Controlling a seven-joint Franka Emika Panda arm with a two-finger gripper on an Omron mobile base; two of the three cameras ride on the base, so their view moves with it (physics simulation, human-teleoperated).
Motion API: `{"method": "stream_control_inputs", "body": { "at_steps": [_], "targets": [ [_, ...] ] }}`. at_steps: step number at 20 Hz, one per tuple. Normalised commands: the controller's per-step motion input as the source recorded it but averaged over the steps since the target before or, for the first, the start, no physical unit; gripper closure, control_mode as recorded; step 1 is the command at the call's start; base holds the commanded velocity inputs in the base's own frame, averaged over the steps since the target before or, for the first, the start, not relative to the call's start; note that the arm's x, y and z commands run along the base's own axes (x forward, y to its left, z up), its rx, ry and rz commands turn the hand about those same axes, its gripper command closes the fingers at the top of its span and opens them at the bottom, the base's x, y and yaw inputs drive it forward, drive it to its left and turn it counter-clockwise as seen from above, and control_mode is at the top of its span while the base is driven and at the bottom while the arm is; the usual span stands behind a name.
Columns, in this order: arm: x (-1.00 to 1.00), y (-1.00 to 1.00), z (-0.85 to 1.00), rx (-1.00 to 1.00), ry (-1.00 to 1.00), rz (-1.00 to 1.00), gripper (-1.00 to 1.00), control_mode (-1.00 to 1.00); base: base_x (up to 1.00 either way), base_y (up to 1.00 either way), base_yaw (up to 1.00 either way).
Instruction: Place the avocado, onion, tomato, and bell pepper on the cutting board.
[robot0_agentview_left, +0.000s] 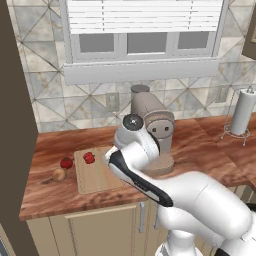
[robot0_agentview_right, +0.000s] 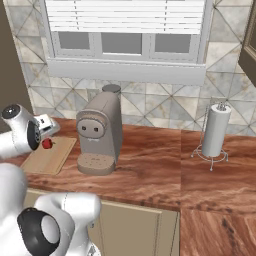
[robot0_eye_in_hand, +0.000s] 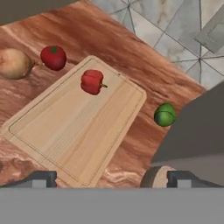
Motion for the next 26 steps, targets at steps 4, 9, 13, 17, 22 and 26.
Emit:
{"method": "stream_control_inputs", "body": {
  "at_steps": [4, 9, 13, 17, 22, 26],
  "targets": [
    [0.00, 0.23, 0.04, -0.42, 0.18, 0.12, -1.00, -1.00, 0.00, 0.00, 0.00],
    [0.12, 0.04, 0.08, -0.35, 0.19, 0.16, -1.00, -1.00, 0.00, 0.00, 0.00],
    [0.17, 0.00, 0.06, -0.27, 0.19, 0.22, -1.00, -1.00, 0.00, 0.00, 0.00],
    [0.05, 0.00, 0.00, -0.20, 0.06, 0.22, -1.00, -1.00, 0.00, 0.00, 0.00],
    [0.02, -0.09, 0.00, -0.12, 0.02, 0.20, -1.00, -1.00, 0.00, 0.00, 0.00],
    [0.00, -0.40, 0.00, 0.00, 0.00, 0.17, -1.00, -1.00, 0.00, 0.00, 0.00]
  ]
}}
